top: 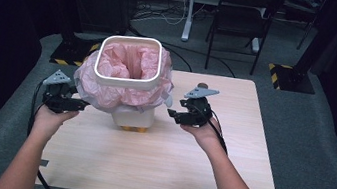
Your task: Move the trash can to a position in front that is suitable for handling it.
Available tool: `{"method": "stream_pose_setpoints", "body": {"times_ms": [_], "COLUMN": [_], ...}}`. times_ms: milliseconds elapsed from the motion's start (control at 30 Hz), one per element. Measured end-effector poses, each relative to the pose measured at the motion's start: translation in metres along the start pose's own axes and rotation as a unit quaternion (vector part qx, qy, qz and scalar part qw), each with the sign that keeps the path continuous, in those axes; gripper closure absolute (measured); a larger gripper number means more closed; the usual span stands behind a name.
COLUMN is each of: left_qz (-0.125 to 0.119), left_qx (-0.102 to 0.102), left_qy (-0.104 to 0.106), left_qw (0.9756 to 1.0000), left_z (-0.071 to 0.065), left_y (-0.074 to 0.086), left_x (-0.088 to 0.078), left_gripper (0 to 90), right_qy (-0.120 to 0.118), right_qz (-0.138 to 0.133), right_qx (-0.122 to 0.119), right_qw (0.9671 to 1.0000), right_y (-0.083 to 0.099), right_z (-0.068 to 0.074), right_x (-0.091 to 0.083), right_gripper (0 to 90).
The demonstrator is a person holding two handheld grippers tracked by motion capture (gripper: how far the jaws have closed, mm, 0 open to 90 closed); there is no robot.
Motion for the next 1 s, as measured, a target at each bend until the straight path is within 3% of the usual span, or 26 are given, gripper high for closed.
{"method": "stream_pose_setpoints", "body": {"times_ms": [300,533,1000], "left_qz": [-0.005,-0.012,0.006], "left_qx": [-0.008,-0.016,-0.012], "left_qy": [0.004,0.023,0.012], "left_qw": [0.9999,0.9995,0.9998], "left_z": [0.000,0.000,0.002], "left_y": [-0.005,-0.008,-0.006], "left_x": [0.004,0.008,0.019], "left_gripper": [27.9,33.6,40.5], "right_qy": [-0.003,-0.003,0.006], "right_qz": [-0.006,-0.008,-0.004], "right_qx": [-0.007,-0.010,-0.017], "right_qw": [1.0000,0.9999,0.9998], "right_y": [-0.013,-0.018,-0.025], "right_z": [0.001,0.000,-0.005], "right_x": [0.009,0.017,0.029], "right_gripper": [36.1,37.3,42.2]}}
Point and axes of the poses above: each handheld gripper's, and its own axes: x roughly forward along the jaws, y roughly out of its underside, z roughly to its left, the point moved 5 cm from there along x, roughly forward along the jaws, and after that the axes turned 7 degrees about -y, right-handed, at the moved point
